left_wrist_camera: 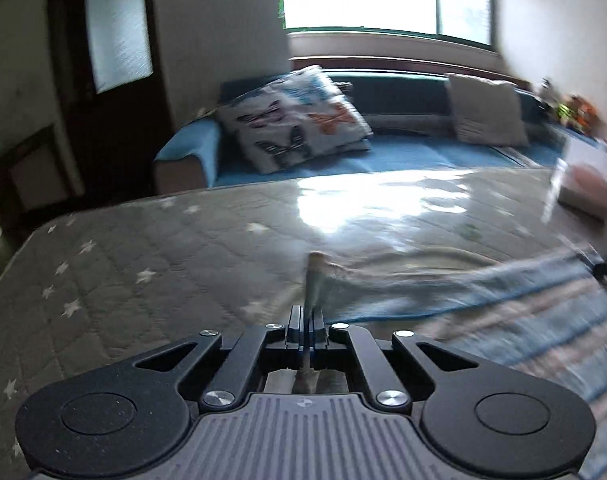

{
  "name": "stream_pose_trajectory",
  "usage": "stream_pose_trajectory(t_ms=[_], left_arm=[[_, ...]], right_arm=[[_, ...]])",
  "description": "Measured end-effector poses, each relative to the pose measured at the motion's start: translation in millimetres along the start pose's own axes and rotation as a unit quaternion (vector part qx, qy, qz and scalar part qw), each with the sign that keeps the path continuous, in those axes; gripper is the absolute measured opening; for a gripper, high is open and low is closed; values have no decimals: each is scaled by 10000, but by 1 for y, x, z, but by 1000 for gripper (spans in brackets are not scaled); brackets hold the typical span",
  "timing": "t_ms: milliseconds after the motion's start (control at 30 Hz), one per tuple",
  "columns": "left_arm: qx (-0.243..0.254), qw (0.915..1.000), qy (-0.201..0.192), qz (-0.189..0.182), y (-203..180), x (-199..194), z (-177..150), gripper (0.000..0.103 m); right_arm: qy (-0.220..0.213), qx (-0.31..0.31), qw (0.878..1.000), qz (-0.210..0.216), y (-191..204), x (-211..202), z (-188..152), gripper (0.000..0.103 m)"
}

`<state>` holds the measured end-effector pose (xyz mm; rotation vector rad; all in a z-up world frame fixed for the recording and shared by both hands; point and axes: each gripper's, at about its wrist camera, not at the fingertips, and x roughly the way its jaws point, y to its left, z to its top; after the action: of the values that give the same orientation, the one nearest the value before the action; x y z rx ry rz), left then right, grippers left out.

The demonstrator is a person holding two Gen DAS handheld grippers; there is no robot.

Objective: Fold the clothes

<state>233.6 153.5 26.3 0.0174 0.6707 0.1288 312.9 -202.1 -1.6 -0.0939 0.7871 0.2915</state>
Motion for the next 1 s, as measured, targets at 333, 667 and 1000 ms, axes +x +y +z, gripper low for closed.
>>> stream_pose_trajectory(t_ms=[333, 667, 1000], left_arm=[[-38, 9997, 117, 204, 29, 27, 3, 3], [33, 9966, 341, 747, 33, 43, -3, 16], [192, 9975, 258, 624, 12, -9, -18, 67]], right_arm=[[-255, -82, 9996, -93, 11, 15, 19, 2], [-191, -252, 9992, -258, 16, 18, 18, 23], [26, -719, 9973, 176, 41, -28, -10, 57]])
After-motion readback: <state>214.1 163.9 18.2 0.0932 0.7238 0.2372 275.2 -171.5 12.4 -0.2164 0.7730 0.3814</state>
